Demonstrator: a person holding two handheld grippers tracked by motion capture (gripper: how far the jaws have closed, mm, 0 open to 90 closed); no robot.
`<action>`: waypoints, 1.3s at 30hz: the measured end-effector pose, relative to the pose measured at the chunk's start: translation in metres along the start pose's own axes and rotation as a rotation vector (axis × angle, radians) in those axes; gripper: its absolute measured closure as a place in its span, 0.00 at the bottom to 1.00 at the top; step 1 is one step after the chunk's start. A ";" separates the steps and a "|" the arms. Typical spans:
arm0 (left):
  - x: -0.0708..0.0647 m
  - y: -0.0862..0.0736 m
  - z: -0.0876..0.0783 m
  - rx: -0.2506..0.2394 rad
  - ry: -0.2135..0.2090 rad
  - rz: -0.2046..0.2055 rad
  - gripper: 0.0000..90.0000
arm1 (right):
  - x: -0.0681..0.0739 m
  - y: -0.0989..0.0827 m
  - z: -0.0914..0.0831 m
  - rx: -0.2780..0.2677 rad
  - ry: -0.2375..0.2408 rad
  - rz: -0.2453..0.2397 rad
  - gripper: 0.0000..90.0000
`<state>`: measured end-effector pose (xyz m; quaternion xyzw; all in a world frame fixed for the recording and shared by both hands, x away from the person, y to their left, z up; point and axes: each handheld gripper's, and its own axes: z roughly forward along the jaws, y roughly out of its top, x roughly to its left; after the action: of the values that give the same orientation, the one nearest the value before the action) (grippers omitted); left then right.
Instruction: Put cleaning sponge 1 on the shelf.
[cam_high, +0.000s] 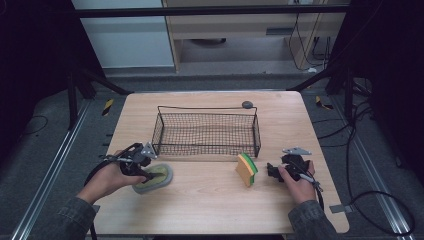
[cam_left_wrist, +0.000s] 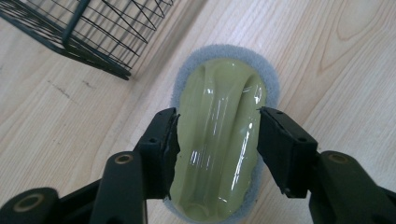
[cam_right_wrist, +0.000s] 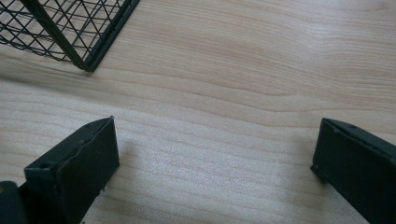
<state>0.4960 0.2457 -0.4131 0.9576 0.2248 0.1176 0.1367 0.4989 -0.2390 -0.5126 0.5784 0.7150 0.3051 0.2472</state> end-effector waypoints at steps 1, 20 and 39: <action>0.001 0.001 0.003 0.009 -0.003 0.008 0.56 | 0.000 0.000 0.000 0.000 0.000 -0.002 0.01; 0.003 0.008 0.020 0.056 -0.033 0.047 0.69 | 0.000 0.000 0.000 -0.001 0.007 -0.005 0.01; 0.005 0.008 0.017 0.080 -0.043 0.053 0.78 | 0.000 0.000 0.000 -0.001 0.008 -0.006 0.01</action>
<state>0.5088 0.2375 -0.4251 0.9702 0.2008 0.0914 0.0998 0.4994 -0.2393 -0.5126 0.5749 0.7175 0.3073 0.2454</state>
